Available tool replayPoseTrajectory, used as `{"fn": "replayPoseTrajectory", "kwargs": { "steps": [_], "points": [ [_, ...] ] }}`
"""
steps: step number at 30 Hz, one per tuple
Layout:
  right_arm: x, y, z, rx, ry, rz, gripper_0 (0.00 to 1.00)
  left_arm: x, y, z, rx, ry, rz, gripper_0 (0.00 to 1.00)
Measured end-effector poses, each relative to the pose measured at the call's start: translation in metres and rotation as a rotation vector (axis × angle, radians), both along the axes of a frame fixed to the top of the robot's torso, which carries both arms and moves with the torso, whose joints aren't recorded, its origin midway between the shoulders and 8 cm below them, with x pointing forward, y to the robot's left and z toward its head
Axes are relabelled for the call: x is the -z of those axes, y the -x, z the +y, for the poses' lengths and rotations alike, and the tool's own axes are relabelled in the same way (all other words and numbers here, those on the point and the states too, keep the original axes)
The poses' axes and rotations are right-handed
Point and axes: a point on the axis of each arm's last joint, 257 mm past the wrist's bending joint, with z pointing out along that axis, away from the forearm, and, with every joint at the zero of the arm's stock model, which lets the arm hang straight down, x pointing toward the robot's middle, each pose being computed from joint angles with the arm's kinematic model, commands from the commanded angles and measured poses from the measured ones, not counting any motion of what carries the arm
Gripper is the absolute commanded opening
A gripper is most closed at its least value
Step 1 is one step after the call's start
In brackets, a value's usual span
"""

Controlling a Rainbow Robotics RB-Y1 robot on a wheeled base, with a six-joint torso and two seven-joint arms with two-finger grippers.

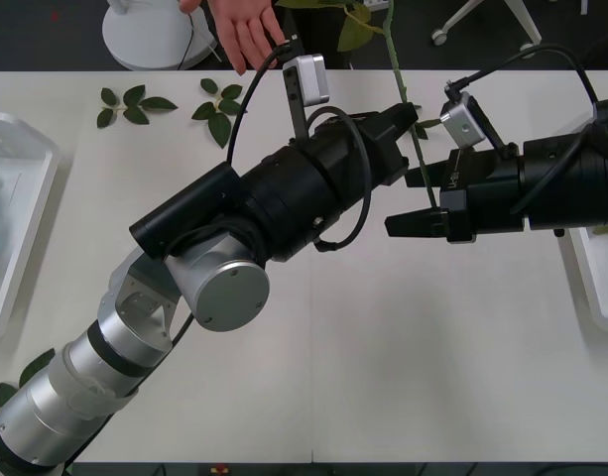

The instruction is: Place the red flowers into the right box and the blue flowers into the left box. If a person shows an open palm, hand one flower to the person first, then continue sorting.

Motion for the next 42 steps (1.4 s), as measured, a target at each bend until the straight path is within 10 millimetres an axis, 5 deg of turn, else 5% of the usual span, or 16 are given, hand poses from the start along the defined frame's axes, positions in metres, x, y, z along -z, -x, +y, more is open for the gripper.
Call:
{"fn": "replayPoseTrajectory", "kwargs": {
  "steps": [7, 13, 17, 32, 34, 35, 42],
  "points": [
    [-0.002, -0.002, 0.001, 0.016, -0.015, 0.011, 0.92, 0.0, 0.0, 0.0, 0.0, 0.0, 0.0, 0.0],
    [-0.007, -0.004, 0.003, 0.023, -0.027, 0.002, 0.28, 0.0, 0.0, 0.0, 0.0, 0.0, 0.0, 0.0],
    [-0.008, -0.005, 0.004, 0.03, -0.033, 0.007, 0.04, 0.0, 0.0, 0.0, 0.0, 0.0, 0.0, 0.0],
    [-0.011, -0.008, 0.006, 0.05, -0.051, 0.033, 0.0, -0.001, 0.0, 0.0, -0.001, 0.003, -0.002, 0.02],
    [-0.011, -0.008, 0.006, 0.05, -0.051, 0.033, 0.0, -0.001, 0.0, 0.0, -0.001, 0.003, -0.002, 0.71],
    [-0.011, -0.008, 0.006, 0.05, -0.051, 0.033, 0.0, -0.001, 0.0, 0.0, -0.001, 0.003, -0.002, 0.98],
    [-0.012, -0.008, 0.006, 0.049, -0.051, 0.03, 0.0, -0.001, 0.0, 0.0, -0.001, 0.003, -0.002, 1.0]
  ]
}}
